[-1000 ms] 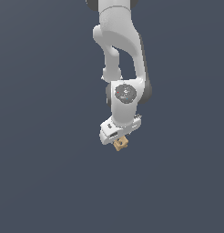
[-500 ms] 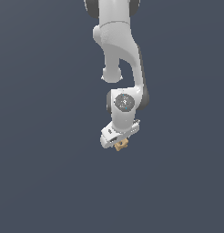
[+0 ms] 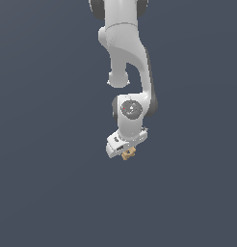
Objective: Pick up the object and move it to a goal position.
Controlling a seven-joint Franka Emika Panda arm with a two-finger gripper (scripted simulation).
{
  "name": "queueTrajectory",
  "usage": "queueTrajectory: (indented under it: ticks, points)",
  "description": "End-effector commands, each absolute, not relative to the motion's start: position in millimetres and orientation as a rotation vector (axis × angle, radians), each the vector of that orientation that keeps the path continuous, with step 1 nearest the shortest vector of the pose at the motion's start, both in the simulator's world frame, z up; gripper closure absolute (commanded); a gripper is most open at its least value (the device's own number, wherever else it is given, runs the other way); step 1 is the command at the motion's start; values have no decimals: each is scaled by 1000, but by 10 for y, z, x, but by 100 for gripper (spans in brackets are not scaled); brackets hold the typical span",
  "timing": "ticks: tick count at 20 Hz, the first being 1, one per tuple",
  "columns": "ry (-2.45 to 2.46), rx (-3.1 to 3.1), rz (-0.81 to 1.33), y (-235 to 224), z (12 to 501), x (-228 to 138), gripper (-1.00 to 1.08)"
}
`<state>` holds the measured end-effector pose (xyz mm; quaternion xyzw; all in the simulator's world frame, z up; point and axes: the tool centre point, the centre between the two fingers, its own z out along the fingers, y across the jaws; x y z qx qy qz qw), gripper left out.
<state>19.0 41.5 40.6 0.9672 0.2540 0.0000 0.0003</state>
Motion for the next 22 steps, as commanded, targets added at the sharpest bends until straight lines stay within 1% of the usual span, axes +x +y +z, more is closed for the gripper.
queueTrajectory:
  ticks: [1,6,11,16,22]
  points:
    - [800,3038,0,422,400,189,108]
    - [798,3038,0,378,454,192,108]
    - [798,3038,0,224,658,202,108]
    - [798,3038,0,-50,1024,221,108]
    - [800,3039,1,-479,1608,256,108]
